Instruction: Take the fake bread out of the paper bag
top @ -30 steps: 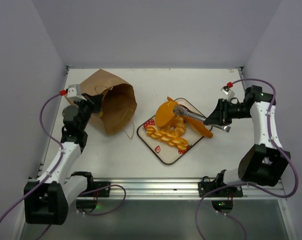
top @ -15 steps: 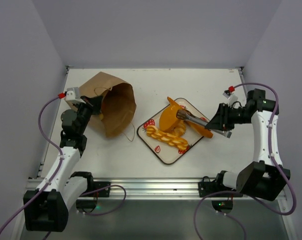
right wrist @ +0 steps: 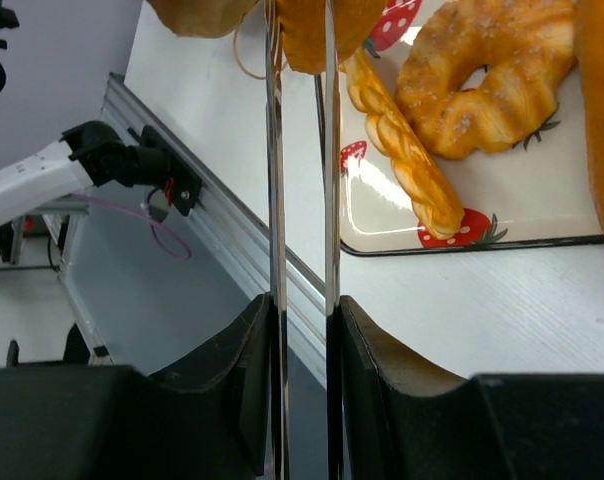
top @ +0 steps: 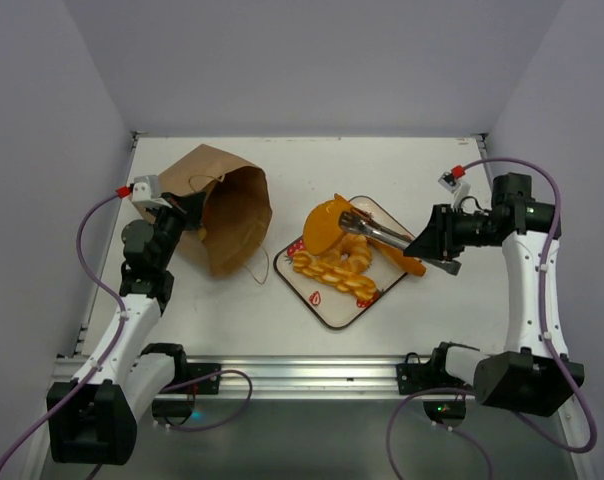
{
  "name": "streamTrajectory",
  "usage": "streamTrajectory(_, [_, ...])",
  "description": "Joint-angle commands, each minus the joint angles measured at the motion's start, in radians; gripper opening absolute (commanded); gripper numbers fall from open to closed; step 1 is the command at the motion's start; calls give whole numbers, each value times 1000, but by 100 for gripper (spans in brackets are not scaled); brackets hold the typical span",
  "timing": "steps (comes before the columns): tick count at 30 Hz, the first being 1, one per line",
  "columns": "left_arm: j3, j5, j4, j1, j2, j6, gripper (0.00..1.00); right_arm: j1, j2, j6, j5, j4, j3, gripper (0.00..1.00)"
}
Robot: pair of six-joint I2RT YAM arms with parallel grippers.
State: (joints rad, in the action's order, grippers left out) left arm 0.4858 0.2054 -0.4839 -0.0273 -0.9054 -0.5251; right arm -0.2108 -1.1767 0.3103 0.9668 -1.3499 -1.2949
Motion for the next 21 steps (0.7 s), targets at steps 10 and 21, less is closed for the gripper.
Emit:
streamTrajectory(10, [11,-11,8,4,26,57,0,157,-135,284,-109,-233,-319,0])
streamTrajectory(21, [10,-11,22,6,33,68,0,385,-94,322,-286,-233,-290,0])
